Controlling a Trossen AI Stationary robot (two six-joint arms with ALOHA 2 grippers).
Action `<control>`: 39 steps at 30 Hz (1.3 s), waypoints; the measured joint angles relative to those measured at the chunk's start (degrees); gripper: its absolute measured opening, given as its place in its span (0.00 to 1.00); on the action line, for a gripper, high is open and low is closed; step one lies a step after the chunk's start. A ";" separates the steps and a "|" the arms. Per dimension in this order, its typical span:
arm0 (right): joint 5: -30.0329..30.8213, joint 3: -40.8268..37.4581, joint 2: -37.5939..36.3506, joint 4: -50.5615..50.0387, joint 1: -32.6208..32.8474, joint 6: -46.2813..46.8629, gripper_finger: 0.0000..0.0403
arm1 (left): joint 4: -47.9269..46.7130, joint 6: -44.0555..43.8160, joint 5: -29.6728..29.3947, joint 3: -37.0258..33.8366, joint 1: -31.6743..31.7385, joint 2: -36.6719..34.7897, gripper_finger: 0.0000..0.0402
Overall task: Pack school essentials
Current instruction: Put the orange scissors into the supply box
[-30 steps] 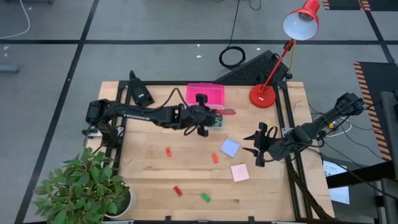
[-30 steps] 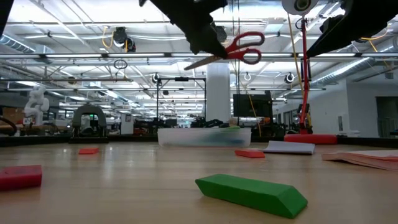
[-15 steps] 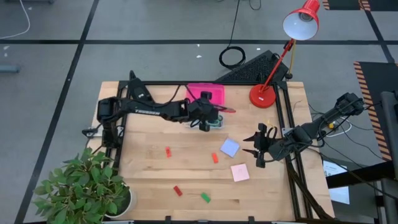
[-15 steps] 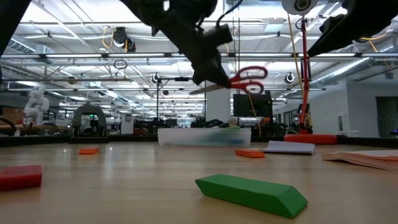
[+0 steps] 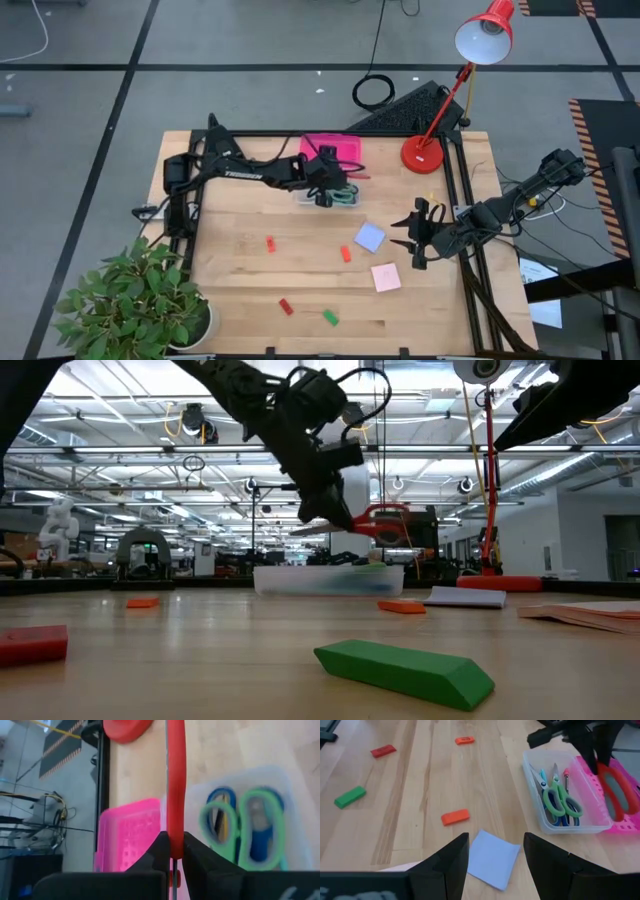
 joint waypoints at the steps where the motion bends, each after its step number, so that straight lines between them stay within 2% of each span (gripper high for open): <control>1: 0.00 0.00 0.00 0.02 0.00 -0.02 0.46 | 0.67 0.38 -0.06 -0.99 0.25 0.00 0.07; 12: 0.00 -0.01 0.00 0.04 0.00 -0.03 0.46 | 11.86 2.63 0.50 -9.15 1.27 0.06 0.07; 25: 0.02 -0.01 0.00 1.08 0.00 -0.68 0.46 | 9.28 2.93 0.65 -9.17 1.26 0.02 0.08; 34: 0.02 0.01 0.00 1.06 0.00 -0.66 0.46 | 8.73 2.76 0.22 -9.17 1.49 0.02 0.19; 39: 0.02 0.01 0.00 1.08 0.00 -0.69 0.46 | 8.75 2.67 0.09 -9.17 1.51 0.02 0.21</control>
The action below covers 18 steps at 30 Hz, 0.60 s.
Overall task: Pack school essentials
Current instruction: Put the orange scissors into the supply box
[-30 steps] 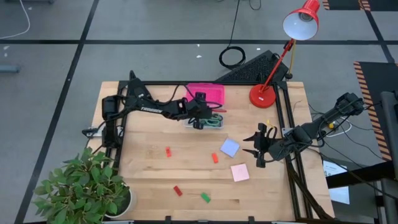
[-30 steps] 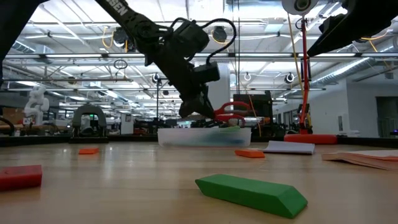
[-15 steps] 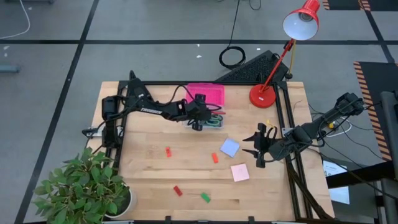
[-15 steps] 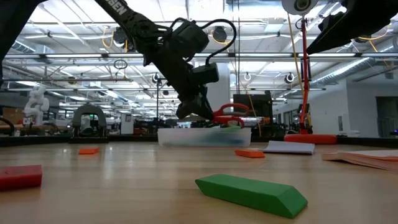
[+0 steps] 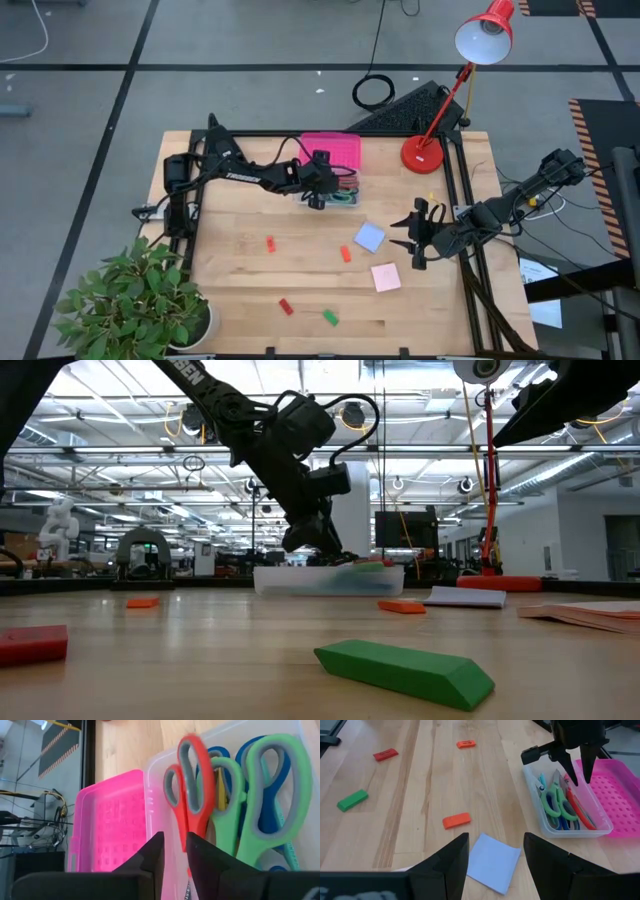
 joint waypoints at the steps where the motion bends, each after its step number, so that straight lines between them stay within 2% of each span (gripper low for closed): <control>1: 0.00 0.00 0.00 0.00 0.00 0.02 0.46 | 0.00 -0.18 0.03 0.00 0.00 0.00 0.21; 7: 0.00 0.00 0.00 0.00 0.00 0.01 0.46 | 0.38 -3.74 2.56 0.00 -0.02 0.00 0.21; 14: 0.00 0.00 0.00 0.01 0.00 0.00 0.46 | 5.01 -13.69 3.69 0.02 -0.66 0.00 0.21; 18: 0.09 0.00 0.00 0.29 0.00 -0.42 0.46 | 10.02 -19.59 10.99 0.12 -0.44 0.61 0.21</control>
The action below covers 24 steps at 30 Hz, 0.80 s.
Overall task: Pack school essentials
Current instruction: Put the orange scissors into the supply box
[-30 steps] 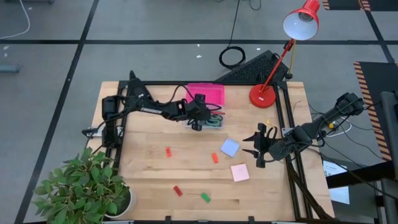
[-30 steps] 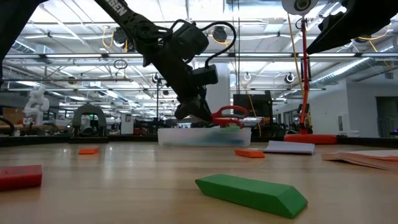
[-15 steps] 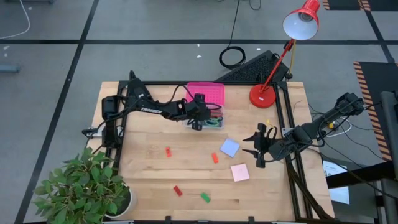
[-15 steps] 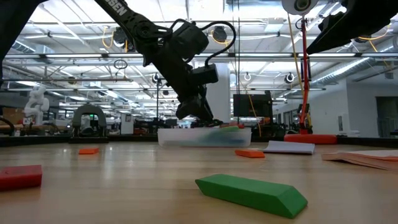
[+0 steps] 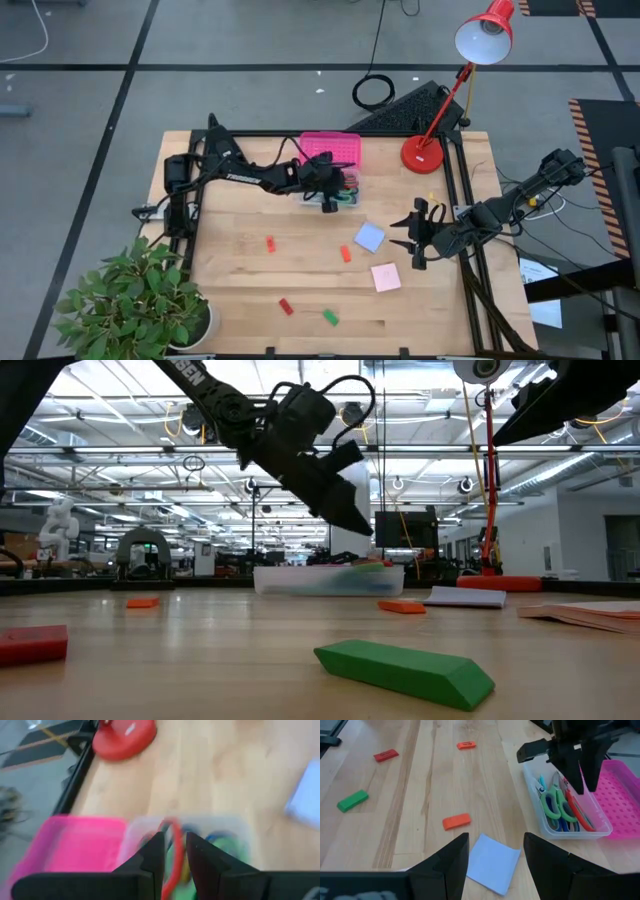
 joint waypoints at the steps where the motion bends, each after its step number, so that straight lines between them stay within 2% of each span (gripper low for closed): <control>1: 0.04 0.00 0.00 0.04 0.00 0.00 0.46 | 1.08 -1.67 1.40 0.06 0.12 0.32 0.20; 9: 0.11 0.04 0.03 1.00 -0.02 -0.18 0.46 | 3.36 -6.34 2.63 -0.05 1.26 4.61 0.02; 14: 0.11 0.04 0.04 1.26 -0.02 -0.19 0.46 | 4.55 -7.20 2.45 0.01 1.41 5.49 0.03; 20: 0.11 0.04 0.02 1.70 -0.02 -0.66 0.46 | 3.87 -6.97 2.45 -0.05 1.41 5.03 0.01; 24: 0.11 0.04 0.02 1.64 -0.02 -0.66 0.46 | 3.78 -7.54 2.41 -0.10 0.89 3.74 0.04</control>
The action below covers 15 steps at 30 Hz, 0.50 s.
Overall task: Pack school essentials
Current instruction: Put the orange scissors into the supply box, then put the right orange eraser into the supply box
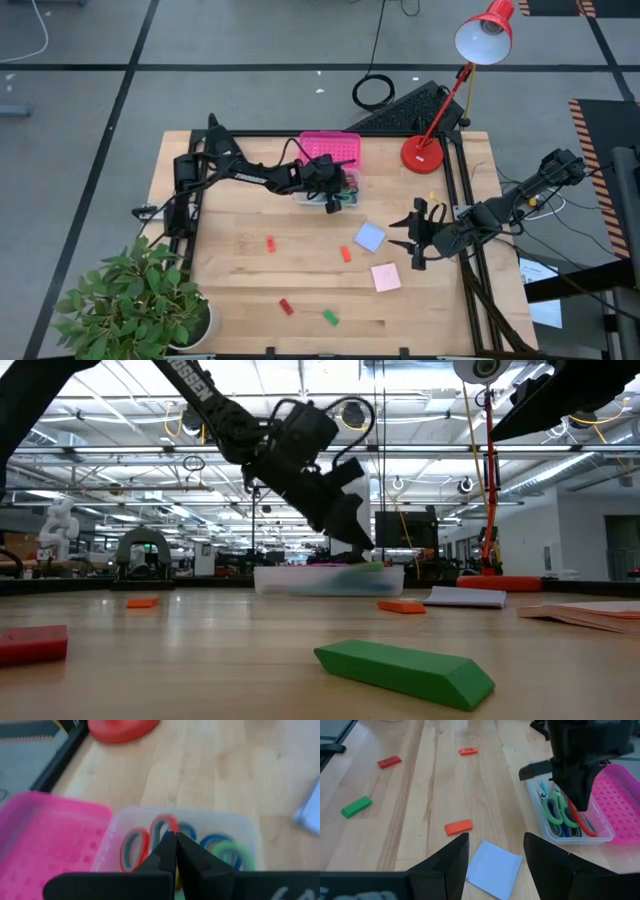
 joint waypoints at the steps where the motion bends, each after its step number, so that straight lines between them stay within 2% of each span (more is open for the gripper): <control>1: 0.00 0.00 0.00 0.02 0.00 0.00 0.46 | 0.00 -0.15 0.00 0.00 -0.32 -0.64 0.04; 8: 0.00 0.00 0.00 0.02 0.00 0.07 0.46 | -4.06 -2.43 -0.09 0.02 -4.00 -7.23 0.05; 15: 0.00 0.00 0.00 0.04 0.00 0.21 0.46 | -10.76 -2.56 -0.09 0.07 -12.59 -12.37 0.01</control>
